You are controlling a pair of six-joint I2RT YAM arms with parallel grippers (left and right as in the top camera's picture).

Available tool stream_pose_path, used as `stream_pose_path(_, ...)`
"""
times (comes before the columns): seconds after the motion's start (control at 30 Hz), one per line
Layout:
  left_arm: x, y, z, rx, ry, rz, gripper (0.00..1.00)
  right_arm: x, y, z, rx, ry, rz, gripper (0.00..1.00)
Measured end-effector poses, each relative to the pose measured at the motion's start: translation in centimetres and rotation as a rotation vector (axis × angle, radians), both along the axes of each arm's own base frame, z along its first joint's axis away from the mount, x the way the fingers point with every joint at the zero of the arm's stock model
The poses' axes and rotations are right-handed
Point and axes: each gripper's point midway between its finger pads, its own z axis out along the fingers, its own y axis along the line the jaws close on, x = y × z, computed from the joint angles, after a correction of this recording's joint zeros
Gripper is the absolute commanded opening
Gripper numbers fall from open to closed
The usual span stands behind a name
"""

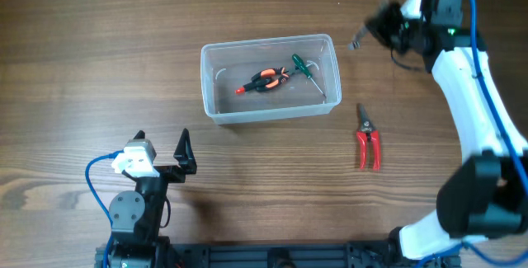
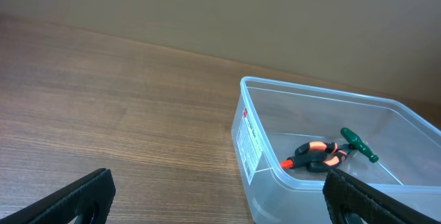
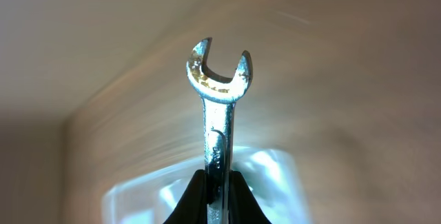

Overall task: Pack container
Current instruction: 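Carry the wrench into the container and release it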

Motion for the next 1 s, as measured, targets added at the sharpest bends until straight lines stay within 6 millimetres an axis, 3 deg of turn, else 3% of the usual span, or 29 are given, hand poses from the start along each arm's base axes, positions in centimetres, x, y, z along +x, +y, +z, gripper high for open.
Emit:
stream_pose_path(0.1, 0.0, 0.0, 0.0, 0.000, 0.000, 0.000, 1.00, -2.0, 6.5, 6.0, -0.112, -0.239, 0.311, 0.04)
stream_pose_path(0.17, 0.0, 0.0, 0.0, 0.000, 0.000, 0.000, 1.00, -4.6, 11.3, 7.5, -0.202, -0.357, 0.533, 0.04)
stream_pose_path(0.27, 0.0, 0.0, 0.0, 0.000, 0.000, 0.000, 1.00, -8.2, 17.4, 6.0, -0.364, -0.481, 0.835, 0.04)
stream_pose_path(0.37, 0.0, 0.0, 0.0, 0.000, 0.000, 0.000, 1.00, -9.0, 20.6, 1.8, -0.589, -0.556, 1.063, 0.04)
stream_pose_path(0.47, 0.0, 0.0, 0.0, 0.000, 0.000, 0.000, 1.00, -7.9, 21.0, -3.5, -0.766, -0.535, 1.195, 0.04)
stream_pose_path(0.6, 0.0, 0.0, 0.0, 0.000, 0.000, 0.000, 1.00, -6.4, 19.6, -12.1, -0.910, -0.404, 1.337, 0.06)
stream_pose_path(0.63, 0.0, 0.0, 0.0, 0.000, 0.000, 0.000, 1.00, -6.4, 19.4, -13.6, -0.934, -0.392, 1.377, 0.39)
stream_pose_path(0.67, 0.0, 0.0, 0.0, 0.000, 0.000, 0.000, 1.00, -6.5, 18.7, -16.4, -0.961, -0.335, 1.418, 0.45)
stream_pose_path(0.77, 0.0, 0.0, 0.0, 0.000, 0.000, 0.000, 1.00, -5.6, 18.5, -16.1, -1.028, -0.350, 1.395, 0.64)
stream_pose_path(0.83, 0.0, 0.0, 0.0, 0.000, 0.000, 0.000, 1.00, -4.8, 17.5, -15.4, -1.109, -0.317, 1.336, 0.84)
stream_pose_path(0.87, 0.0, 0.0, 0.0, 0.000, 0.000, 0.000, 1.00, -4.5, 17.3, -14.8, -1.136, -0.305, 1.297, 0.98)
stream_pose_path(0.93, 0.0, 0.0, 0.0, 0.000, 0.000, 0.000, 1.00, -4.0, 16.7, -12.4, -1.159, -0.293, 1.190, 1.00)
stream_pose_path(1.0, 0.0, 0.0, 0.0, 0.000, 0.000, 0.000, 1.00, -3.4, 16.3, -7.6, -1.141, -0.337, 1.030, 0.99)
